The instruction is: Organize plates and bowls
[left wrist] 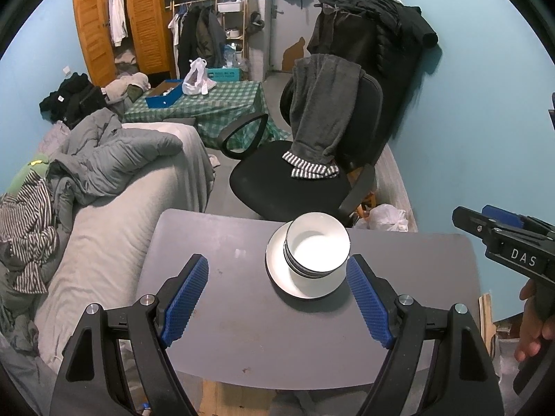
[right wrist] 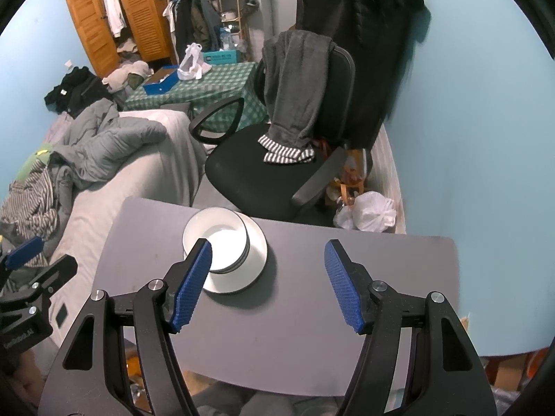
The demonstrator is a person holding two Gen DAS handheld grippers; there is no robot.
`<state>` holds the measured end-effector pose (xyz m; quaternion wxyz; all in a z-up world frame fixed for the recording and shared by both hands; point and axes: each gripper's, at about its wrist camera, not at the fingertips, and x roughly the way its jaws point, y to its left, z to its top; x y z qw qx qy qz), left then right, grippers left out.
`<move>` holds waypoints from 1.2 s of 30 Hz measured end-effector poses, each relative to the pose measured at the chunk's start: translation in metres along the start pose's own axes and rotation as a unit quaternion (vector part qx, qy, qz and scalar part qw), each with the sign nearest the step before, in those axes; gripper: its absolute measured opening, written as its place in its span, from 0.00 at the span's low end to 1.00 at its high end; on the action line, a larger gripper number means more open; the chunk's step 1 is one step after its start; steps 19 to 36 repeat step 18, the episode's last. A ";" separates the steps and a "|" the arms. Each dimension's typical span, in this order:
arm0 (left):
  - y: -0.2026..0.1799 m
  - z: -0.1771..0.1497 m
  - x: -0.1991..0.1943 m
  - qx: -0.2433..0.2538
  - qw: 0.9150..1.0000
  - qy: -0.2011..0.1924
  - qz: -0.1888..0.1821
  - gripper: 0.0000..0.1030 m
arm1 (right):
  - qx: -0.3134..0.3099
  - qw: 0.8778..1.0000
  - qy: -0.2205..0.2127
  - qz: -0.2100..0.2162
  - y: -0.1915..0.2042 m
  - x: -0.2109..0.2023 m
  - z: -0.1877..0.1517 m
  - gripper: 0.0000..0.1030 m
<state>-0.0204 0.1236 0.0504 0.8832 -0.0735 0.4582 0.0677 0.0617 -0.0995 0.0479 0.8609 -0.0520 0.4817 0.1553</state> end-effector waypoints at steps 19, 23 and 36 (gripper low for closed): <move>-0.005 0.000 -0.006 0.002 1.000 0.003 -0.002 0.81 | 0.002 1.000 -0.001 0.003 0.000 -0.001 -0.002 0.64; -0.005 0.000 -0.006 0.002 1.000 0.003 -0.002 0.81 | 0.002 1.000 -0.001 0.003 0.000 -0.001 -0.002 0.64; -0.005 0.000 -0.006 0.002 1.000 0.003 -0.002 0.81 | 0.002 1.000 -0.001 0.003 0.000 -0.001 -0.002 0.64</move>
